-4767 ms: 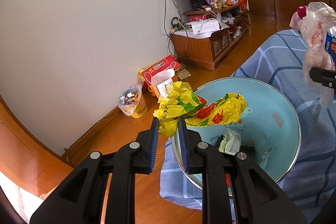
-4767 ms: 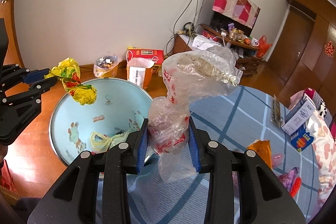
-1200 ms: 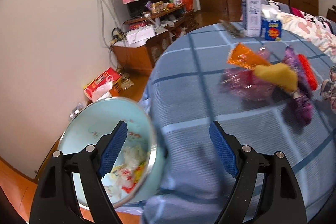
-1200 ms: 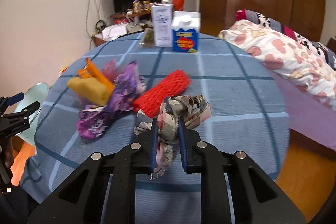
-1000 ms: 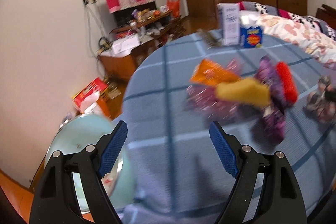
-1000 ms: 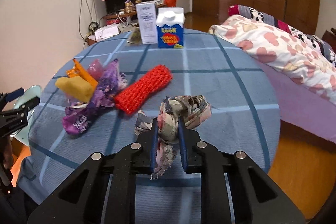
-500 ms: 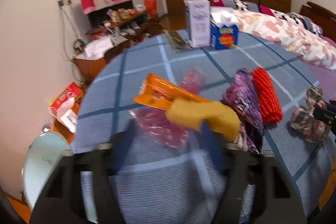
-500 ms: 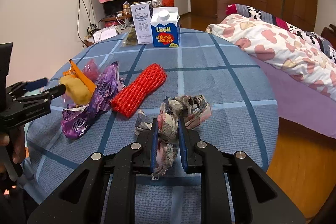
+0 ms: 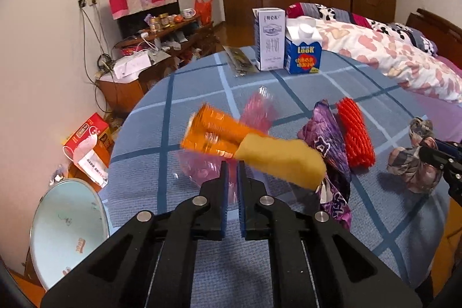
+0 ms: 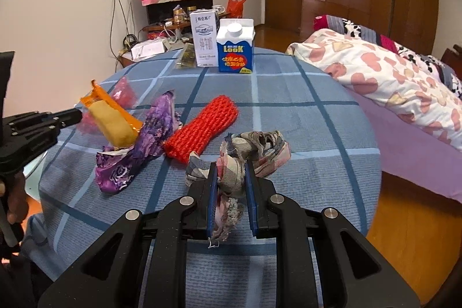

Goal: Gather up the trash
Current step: 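Grasp the pink plastic bag with the left tool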

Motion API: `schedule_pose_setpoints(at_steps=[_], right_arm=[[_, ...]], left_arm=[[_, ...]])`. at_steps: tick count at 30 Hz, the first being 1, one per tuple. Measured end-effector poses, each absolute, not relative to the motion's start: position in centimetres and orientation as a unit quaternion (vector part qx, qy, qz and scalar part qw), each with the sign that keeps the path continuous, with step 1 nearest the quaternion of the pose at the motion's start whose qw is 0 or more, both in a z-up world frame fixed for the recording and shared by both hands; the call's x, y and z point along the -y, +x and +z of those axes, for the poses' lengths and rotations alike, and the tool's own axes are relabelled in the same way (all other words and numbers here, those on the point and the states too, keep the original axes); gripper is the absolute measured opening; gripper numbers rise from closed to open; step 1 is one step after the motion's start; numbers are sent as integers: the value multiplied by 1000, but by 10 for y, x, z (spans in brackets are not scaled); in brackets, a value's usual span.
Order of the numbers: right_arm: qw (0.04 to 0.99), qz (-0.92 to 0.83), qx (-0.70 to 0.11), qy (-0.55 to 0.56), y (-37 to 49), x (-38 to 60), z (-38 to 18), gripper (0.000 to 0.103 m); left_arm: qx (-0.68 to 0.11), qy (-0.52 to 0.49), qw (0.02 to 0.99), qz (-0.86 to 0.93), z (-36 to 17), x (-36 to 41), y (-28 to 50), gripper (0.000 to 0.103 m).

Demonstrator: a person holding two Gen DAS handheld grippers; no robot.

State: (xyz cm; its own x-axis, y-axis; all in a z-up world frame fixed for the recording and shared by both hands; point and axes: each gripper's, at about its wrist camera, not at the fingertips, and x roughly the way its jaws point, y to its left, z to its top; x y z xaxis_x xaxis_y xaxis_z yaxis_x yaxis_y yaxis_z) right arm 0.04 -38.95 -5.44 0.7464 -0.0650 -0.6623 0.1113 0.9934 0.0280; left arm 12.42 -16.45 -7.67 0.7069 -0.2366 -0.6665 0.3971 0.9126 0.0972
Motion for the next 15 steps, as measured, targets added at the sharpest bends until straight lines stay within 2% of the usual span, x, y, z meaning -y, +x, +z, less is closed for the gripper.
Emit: schedule_pose_setpoints(at_steps=[1,2,4,6,9,11,12,13,15], right_arm=[[934,-50,-353,33,0,391,-54,19],[933,-53,-353,34,-1,393,-55,19],[933,-55,-354,37,-3,396,-56,19],[932,-55,-357,40,-4,399,-60,19],[931,-53,-359,43,-4,400,-63,19],[931,-52,-359,43,-4,399,-63,19],[931,-51,-358,43,-5,398,-63,19],[932,-49,-357,43,-5,397,-62,19],[932,-47,-356,42,-5,395,-62,19]], left_arm=[[-341,117,917,-171,-77,165,124,22],[-339,119,918,-171,-77,166,123,22],[-343,128,914,-172,-80,169,125,11],[-353,124,912,-171,-83,169,127,8],[-353,122,912,-167,-85,163,128,9],[-352,120,914,-161,-85,157,127,19],[-349,121,916,-157,-86,154,125,36],[-346,122,917,-153,-86,152,124,44],[-346,122,918,-148,-89,147,124,44]])
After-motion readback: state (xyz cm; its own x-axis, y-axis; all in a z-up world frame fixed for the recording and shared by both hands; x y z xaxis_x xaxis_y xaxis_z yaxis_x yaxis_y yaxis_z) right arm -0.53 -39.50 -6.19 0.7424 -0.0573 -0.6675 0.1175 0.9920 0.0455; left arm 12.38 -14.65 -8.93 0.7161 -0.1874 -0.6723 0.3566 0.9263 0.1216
